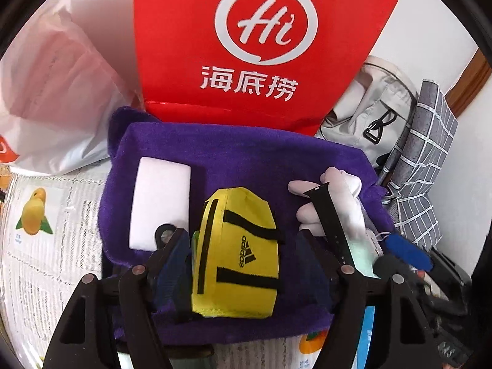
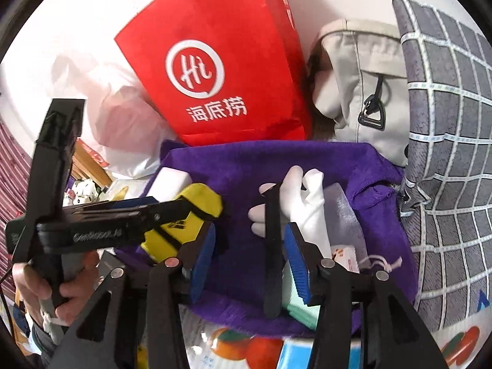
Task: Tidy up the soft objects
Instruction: 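Open the left tool to release the yellow pouch while the right tool releases the strap on the towel, then grasp the green snack packet with the right tool while the left tool moves toward the white tissue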
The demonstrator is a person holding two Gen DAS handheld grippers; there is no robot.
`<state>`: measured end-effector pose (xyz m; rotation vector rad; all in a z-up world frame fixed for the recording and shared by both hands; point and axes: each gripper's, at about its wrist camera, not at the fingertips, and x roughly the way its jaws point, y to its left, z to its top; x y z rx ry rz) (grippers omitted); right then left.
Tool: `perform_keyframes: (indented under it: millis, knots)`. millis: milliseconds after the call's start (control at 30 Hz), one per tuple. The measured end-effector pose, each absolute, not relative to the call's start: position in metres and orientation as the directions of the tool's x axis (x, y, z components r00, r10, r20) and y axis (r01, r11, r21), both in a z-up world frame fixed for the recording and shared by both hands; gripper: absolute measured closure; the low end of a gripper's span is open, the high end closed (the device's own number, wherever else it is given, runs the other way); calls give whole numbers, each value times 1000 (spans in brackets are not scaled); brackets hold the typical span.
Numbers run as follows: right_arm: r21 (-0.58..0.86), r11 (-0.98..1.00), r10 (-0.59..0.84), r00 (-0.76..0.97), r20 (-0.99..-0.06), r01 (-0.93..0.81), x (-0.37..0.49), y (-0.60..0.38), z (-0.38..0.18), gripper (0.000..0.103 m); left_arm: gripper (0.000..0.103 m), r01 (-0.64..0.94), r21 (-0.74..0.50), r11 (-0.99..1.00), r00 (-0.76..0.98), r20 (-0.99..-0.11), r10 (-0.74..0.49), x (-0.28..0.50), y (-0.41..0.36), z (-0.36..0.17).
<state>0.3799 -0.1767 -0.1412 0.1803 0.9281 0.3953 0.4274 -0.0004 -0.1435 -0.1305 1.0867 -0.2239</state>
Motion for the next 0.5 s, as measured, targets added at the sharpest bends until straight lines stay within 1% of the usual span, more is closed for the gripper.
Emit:
perform_keyframes:
  millis: [267,400,500]
  knots:
    - [280,909,408,530,-743,-308,309,-165,-125,56,33,130,-207,970,486,-839,-244,395,-5,-115]
    - [236,910,393,524,-756,-342,269,-154,-130,56,33,159,-236,959,469,-837,-284,368,-10,-106]
    - [233,905,398,513,-761,-356,244,-146,-139,57,33,172,-216,961,485,-831,-273,342,-10,-98]
